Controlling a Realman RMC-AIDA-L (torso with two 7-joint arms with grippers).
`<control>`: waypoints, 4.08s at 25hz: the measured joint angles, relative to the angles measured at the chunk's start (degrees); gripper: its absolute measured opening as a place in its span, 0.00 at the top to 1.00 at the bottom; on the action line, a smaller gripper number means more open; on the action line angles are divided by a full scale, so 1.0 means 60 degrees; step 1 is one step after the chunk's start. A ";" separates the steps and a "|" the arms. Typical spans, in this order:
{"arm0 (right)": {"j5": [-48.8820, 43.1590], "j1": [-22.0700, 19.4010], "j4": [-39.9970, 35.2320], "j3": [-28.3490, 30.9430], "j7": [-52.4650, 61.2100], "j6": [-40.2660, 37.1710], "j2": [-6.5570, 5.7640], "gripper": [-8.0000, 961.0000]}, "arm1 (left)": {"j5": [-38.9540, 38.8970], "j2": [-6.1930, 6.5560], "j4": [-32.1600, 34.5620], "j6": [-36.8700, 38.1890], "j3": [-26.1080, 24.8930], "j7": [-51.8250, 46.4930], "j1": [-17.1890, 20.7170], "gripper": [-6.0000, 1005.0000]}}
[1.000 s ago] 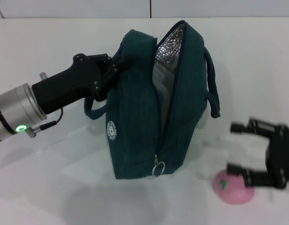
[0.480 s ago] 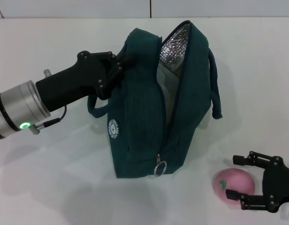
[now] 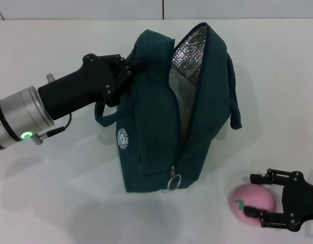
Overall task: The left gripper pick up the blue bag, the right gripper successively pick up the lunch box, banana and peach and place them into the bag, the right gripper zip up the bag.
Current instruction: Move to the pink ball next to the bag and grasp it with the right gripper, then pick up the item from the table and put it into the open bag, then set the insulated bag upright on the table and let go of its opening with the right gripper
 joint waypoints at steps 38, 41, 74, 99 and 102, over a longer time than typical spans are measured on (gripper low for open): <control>0.5103 0.3307 0.1474 -0.0576 0.1148 -0.2129 0.0146 0.80 | -0.0278 -0.0021 0.0348 0.0074 -0.0019 0.0155 0.0094 0.94; 0.4738 0.3339 0.0951 -0.0865 0.1621 -0.1540 0.0127 0.80 | -0.0288 -0.0019 0.0341 0.0083 -0.0015 0.0142 0.0119 0.94; 0.3037 0.2813 -0.0959 -0.2269 0.2350 0.0702 0.0207 0.53 | -0.0292 -0.0015 0.0281 0.0025 -0.0011 0.0161 0.0105 0.94; 0.3646 0.0468 0.0115 -0.1148 0.0307 0.0349 0.0046 0.33 | -0.0279 -0.0022 0.0286 0.0016 -0.0011 0.0271 0.0147 0.94; 0.3716 0.0499 0.0142 -0.1068 0.0147 0.0185 0.0068 0.33 | -0.0277 -0.0023 0.0280 0.0017 -0.0011 0.0274 0.0176 0.94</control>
